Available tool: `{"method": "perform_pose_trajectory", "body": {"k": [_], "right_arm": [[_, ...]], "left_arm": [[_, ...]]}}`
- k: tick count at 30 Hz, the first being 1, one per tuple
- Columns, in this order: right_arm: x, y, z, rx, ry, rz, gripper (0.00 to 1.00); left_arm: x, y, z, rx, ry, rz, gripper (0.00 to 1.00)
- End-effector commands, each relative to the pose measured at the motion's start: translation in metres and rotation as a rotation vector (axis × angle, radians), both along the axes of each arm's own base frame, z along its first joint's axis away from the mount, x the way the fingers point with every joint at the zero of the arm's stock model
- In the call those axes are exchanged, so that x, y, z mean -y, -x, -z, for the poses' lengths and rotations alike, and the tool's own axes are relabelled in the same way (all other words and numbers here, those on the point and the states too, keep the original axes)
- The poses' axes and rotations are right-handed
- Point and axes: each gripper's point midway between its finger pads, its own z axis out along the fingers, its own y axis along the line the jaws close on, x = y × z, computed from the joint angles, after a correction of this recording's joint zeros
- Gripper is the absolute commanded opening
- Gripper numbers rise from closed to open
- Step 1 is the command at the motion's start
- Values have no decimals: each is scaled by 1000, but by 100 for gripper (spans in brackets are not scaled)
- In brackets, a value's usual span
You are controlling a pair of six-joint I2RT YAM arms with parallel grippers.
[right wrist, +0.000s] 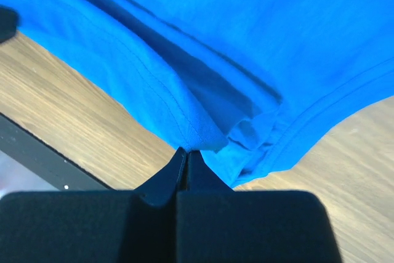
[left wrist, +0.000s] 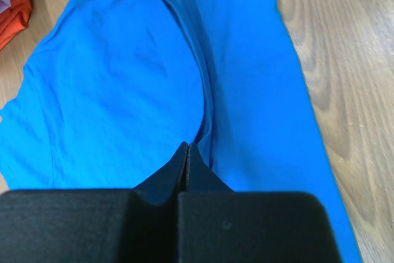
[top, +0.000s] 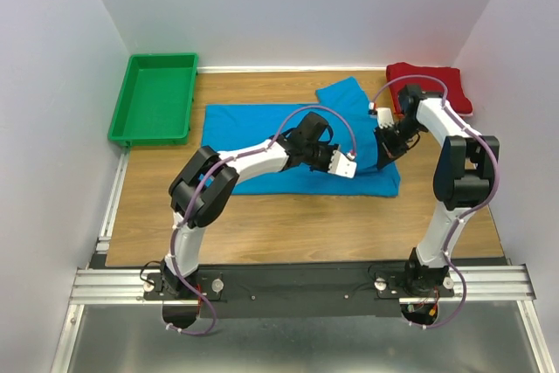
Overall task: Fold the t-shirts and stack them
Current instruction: Fold the tshirt
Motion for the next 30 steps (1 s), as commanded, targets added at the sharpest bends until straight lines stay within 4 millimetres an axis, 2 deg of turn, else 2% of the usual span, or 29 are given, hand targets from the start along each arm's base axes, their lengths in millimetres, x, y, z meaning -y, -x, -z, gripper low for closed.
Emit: {"method": "perform_pose_trajectory", "body": {"k": [1,2,3,6,10,11,14,16,17,18,19,20,22,23,24,25,26,27,28,30], "right_arm": [[-1,-25,-4,57,-7,11,1],[-2,-31,-3,67,-7,17,1],[-1,-35,-3,72,-7,20,1],[-3,-52,3,85,-8,36,1],[1,-67,11,91,14,60,1],[3,-70,15,88,32,73,1],[5,-74,16,90,48,101,12],[5,-78,12,110,48,115,18],[6,-81,10,122,51,124,23],[8,-86,2,156,63,143,31],[9,-89,-1,171,67,152,35],[9,-90,-5,182,70,160,38],[7,-90,-17,211,58,169,48],[7,-88,-21,219,52,166,49],[5,-84,-22,215,44,159,49],[5,-78,-27,218,40,154,49],[5,-73,-26,218,40,139,48],[5,-67,-26,212,40,130,46],[5,-62,-25,206,40,122,43],[7,-46,-16,182,65,95,39]], "left_arm": [[6,-13,-6,-29,40,-27,0],[6,-22,-10,-22,52,-41,0],[5,-27,-4,-35,47,-57,0],[4,-45,-5,-51,60,-103,0],[2,-62,6,-67,46,-160,0],[3,-66,10,-68,41,-172,5],[-2,-79,14,-73,21,-257,21],[-8,-87,17,-83,15,-300,24],[-18,-98,16,-81,14,-356,25],[-23,-104,10,-89,40,-410,30],[-36,-117,6,-82,49,-481,31],[-37,-118,-1,-82,69,-499,32],[-57,-122,-21,-105,106,-550,34],[-64,-121,-28,-111,116,-557,34],[-79,-115,-21,-139,88,-579,34],[-87,-111,-41,-131,111,-589,34],[-101,-98,-30,-168,68,-599,35],[-114,-94,-42,-165,70,-611,35],[-123,-89,-40,-179,51,-618,35],[-150,-69,-21,-238,-20,-644,34]]}}
